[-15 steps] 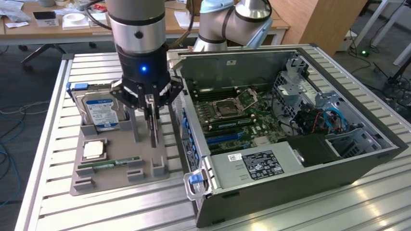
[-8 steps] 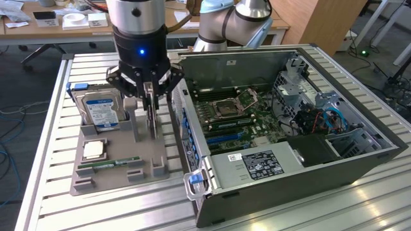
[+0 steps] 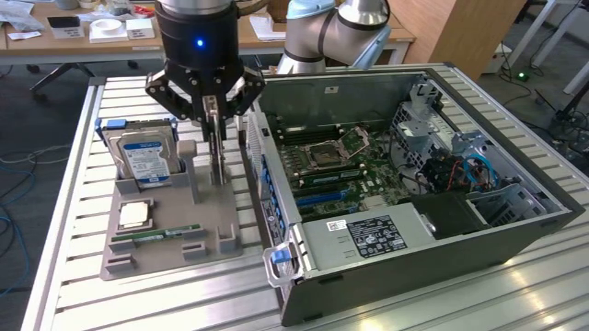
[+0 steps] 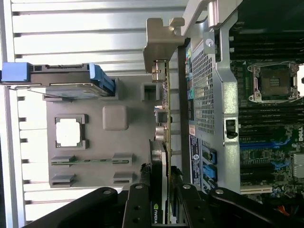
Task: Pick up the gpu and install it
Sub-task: 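Pick up the gpu and move the gpu toward the slot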
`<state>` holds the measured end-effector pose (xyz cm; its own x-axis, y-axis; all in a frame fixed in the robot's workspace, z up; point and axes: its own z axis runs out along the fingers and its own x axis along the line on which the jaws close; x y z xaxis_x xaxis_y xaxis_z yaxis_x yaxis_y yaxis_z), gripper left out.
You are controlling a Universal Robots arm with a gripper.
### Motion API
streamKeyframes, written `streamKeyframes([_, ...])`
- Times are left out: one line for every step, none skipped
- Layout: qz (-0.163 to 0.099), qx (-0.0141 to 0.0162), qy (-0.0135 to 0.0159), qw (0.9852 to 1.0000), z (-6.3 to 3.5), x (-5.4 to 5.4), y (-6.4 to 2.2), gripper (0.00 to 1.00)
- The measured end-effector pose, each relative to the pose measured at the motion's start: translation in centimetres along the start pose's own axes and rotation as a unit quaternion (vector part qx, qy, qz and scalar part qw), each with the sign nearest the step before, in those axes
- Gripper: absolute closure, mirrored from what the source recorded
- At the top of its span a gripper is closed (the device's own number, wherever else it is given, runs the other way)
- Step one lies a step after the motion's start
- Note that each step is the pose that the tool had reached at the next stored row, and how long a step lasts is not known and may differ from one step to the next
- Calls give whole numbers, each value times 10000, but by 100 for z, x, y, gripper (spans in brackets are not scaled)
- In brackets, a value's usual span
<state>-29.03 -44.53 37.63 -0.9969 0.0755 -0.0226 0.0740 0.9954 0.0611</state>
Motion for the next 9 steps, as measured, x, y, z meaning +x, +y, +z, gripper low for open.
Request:
streamKeyframes([0,-4,0,10000,-37,-1,2,73])
streamKeyframes([0,-8,1,10000,-74,-1,4,73])
streamKeyframes([0,-14,1,10000,-110,-2,7,73])
streamKeyframes([0,-19,2,10000,-143,-3,9,73])
streamKeyframes([0,-22,2,10000,-173,-4,11,73])
streamKeyframes([0,-25,2,10000,-201,-4,12,73])
streamKeyframes([0,-28,2,10000,-229,-5,14,73])
streamKeyframes([0,-30,2,10000,-249,-6,15,73])
streamKeyframes([1,-31,2,10000,-266,-6,16,73])
